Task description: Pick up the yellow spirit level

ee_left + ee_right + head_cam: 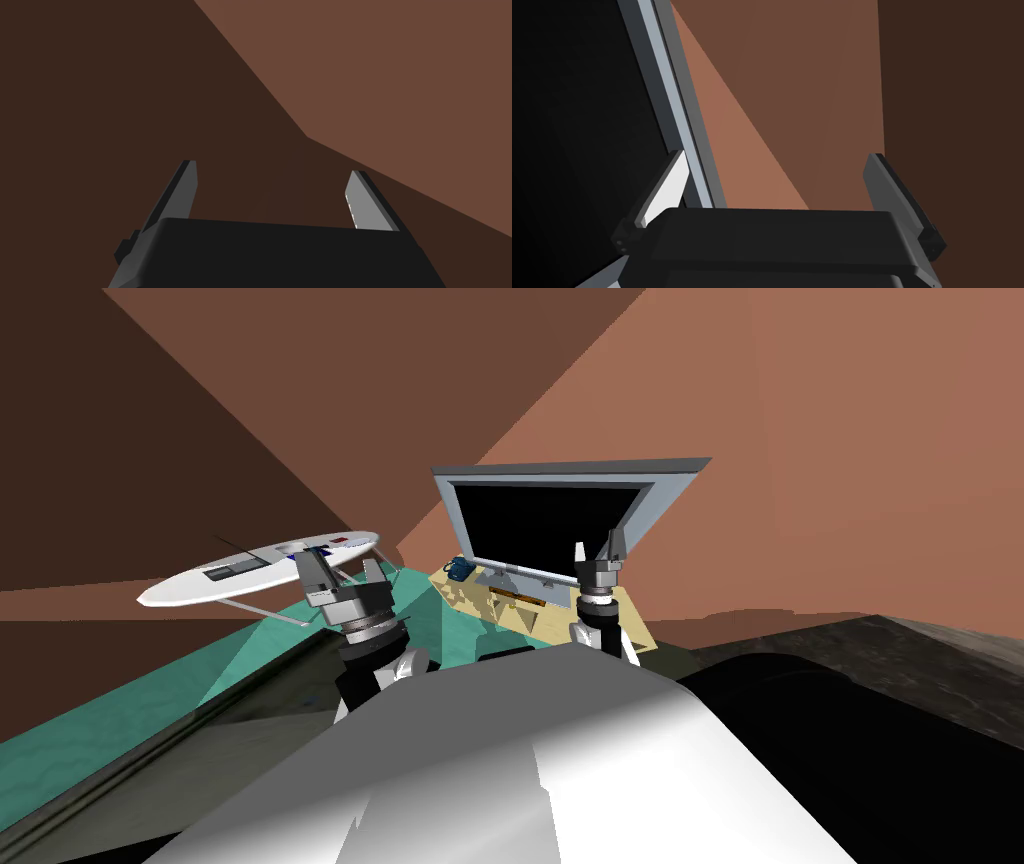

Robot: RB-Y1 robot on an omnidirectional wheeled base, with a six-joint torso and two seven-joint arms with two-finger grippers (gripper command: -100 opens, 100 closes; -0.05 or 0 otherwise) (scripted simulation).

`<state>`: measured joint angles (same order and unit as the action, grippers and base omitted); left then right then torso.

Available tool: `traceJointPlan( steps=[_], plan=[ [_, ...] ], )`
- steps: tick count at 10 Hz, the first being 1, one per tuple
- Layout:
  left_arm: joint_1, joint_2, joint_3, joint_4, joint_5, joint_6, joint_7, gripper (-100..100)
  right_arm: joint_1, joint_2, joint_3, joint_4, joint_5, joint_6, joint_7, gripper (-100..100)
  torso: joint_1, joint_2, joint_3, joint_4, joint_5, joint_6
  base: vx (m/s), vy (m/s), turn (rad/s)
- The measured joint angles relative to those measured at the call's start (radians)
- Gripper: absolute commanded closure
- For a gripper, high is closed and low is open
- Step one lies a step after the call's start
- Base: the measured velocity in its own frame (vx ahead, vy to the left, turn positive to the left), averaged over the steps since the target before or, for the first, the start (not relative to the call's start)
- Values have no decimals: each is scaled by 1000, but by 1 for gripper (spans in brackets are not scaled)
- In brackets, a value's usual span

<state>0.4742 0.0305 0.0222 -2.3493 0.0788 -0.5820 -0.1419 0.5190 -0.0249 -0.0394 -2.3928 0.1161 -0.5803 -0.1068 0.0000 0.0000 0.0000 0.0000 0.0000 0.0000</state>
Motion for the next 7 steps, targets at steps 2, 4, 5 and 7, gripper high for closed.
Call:
traceJointPlan(
  steps=[2, 4, 5, 7],
  plan=[
    [0, 0, 0, 0, 0, 0, 0, 0, -23, -48, -5, 31, -14, 39, -1, -100, 4, 0, 0, 0, 1, 0, 4, 81, 50],
    [0, 0, 0, 0, 0, 0, 0, 0, -43, -85, -7, 70, -31, 85, -1, -100, 6, 0, 0, 0, 1, 0, -6, 80, 30],
    [0, 0, 0, 0, 0, 0, 0, 0, -59, -92, -8, 86, -34, 104, 1, -100, 5, 0, 0, 0, 1, 0, -1, 59, 55],
    [0, 0, 0, 0, 0, 0, 0, 0, -82, -112, -13, 105, -47, 156, -1, -100, 3, 0, 0, 0, 1, 0, 2, 51, 30]
  ],
)
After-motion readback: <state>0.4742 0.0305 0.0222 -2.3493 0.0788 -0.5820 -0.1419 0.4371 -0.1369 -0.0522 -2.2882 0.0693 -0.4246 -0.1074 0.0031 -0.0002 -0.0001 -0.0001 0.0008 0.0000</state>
